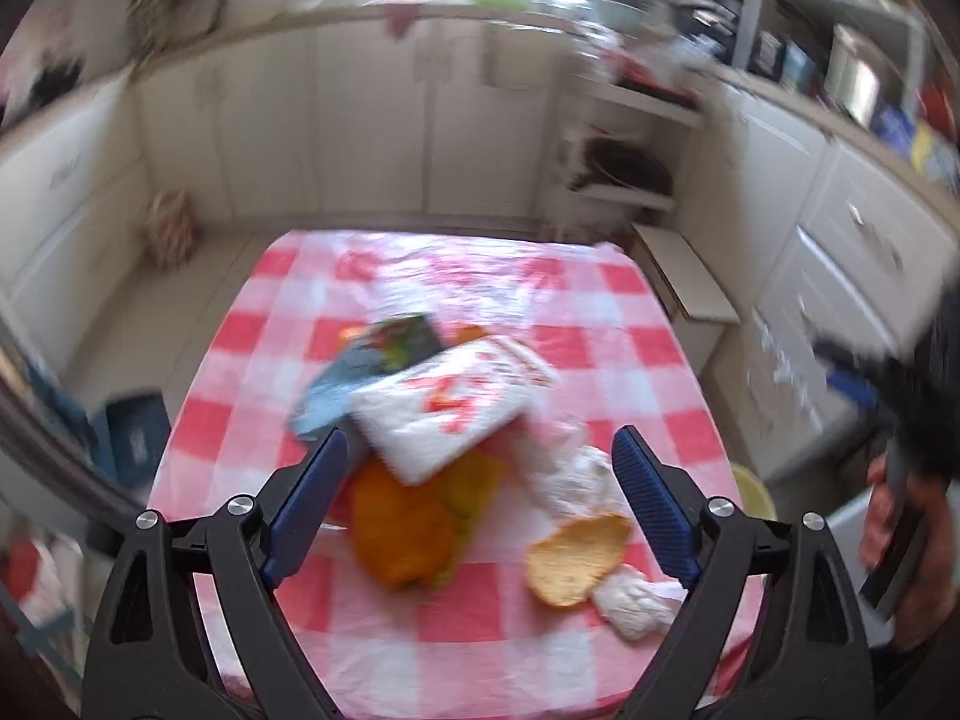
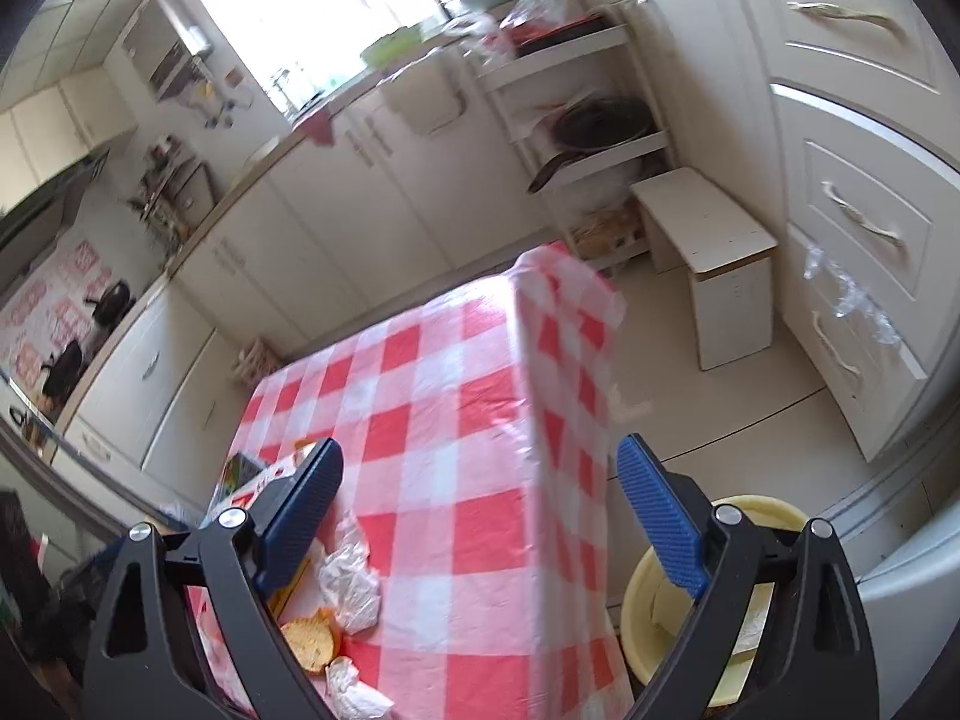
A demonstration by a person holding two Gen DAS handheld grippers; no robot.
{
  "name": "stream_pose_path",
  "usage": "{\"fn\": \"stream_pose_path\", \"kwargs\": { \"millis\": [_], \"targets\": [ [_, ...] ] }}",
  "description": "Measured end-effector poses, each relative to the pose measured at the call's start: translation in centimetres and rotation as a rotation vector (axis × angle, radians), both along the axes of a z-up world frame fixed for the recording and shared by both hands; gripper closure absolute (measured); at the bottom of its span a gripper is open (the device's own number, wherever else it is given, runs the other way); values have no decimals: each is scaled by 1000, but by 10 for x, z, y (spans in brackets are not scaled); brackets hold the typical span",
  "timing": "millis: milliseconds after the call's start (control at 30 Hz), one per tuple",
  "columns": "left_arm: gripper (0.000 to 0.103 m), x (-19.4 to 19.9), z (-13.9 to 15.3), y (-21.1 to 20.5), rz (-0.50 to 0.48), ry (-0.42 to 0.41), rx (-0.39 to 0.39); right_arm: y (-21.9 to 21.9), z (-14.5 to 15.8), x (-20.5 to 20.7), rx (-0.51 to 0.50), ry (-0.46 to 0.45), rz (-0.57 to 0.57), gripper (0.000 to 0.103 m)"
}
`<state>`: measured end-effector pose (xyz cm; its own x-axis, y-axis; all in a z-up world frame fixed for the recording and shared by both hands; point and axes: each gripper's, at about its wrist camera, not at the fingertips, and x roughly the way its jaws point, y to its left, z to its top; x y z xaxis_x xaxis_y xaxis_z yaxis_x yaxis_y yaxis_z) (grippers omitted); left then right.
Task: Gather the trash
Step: 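Grasp the white red-printed wrapper with the right tool while the left tool grasps the blue juice carton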
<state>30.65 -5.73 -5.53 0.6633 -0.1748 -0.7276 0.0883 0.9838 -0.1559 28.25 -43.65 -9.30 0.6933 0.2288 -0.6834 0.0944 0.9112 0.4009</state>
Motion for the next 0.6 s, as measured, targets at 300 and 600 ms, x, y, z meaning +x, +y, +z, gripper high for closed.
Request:
{"fn": "stream_pose_path", "kwargs": {
  "millis": [300, 600],
  "targets": [
    [17, 18, -42, 87, 111, 107, -213, 89, -32, 28, -103, 126, 240, 14],
    [17, 38, -45, 93, 131, 132, -272, 131, -72, 52, 413, 253, 355, 14]
  ]
}}
